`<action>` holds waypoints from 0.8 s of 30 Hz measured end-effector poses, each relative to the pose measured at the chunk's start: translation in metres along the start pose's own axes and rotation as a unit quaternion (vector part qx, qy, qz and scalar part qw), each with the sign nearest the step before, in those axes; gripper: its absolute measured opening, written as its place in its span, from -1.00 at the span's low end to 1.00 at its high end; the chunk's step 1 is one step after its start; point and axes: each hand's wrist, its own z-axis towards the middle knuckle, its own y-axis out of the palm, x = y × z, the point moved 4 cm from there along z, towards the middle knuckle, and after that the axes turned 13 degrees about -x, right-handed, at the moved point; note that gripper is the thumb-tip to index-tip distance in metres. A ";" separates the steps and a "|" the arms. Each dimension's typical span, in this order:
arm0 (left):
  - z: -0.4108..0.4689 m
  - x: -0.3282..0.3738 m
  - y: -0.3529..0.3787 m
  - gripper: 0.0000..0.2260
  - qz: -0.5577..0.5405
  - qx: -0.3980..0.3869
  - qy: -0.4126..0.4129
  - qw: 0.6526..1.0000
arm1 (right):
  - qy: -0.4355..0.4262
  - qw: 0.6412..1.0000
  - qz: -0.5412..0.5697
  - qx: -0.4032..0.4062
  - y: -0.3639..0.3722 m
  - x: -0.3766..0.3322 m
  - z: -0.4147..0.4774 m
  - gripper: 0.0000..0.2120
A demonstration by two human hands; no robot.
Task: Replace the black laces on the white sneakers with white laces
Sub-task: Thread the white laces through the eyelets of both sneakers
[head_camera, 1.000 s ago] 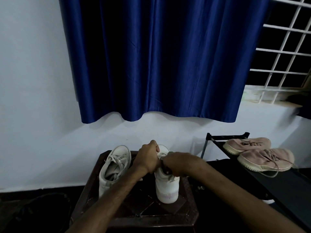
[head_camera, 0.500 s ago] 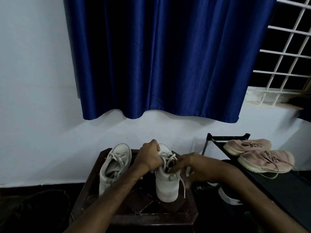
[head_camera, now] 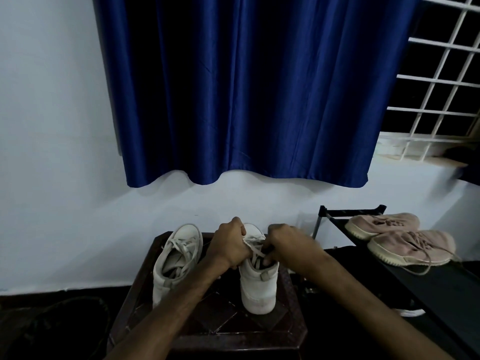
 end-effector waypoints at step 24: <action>-0.002 0.000 0.001 -0.62 -0.029 0.025 0.001 0.999 | 0.014 0.982 0.181 0.052 0.011 0.001 0.001 -0.79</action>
